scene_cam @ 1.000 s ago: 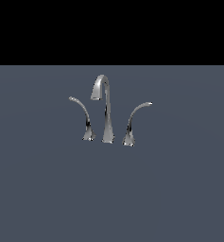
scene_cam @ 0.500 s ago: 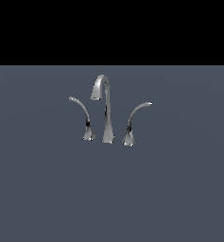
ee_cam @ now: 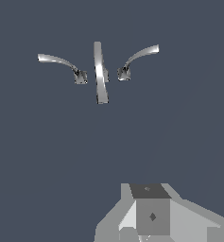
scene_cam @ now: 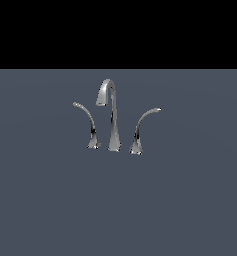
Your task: Turn on the faucet by rotating a designated handle.
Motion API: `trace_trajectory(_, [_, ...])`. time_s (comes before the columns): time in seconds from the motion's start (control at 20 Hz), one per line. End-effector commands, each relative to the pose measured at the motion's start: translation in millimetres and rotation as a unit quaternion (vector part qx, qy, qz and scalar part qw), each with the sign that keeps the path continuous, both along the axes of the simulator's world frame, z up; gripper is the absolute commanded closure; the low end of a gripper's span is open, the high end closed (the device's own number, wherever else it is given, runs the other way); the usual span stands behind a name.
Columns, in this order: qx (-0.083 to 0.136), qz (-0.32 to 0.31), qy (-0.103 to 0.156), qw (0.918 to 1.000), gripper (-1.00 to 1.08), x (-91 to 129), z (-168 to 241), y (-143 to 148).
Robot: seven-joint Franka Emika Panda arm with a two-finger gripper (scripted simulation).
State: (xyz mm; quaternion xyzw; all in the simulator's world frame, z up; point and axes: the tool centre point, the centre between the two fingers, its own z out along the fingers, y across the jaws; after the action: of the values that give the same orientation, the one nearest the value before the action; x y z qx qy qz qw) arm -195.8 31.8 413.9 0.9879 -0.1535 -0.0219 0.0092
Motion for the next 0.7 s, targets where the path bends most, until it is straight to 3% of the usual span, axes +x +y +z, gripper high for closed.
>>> trace_trajectory(0.0, [0.000, -0.033, -0.001, 0.9994, 1.08, 12, -12, 2])
trace_trajectory(0.35, [-0.001, -0.126, -0.004, 0.9920, 1.08, 48, -43, 3])
trace_trajectory(0.65, [-0.002, -0.205, -0.006, 0.9786, 1.08, 79, -71, -2])
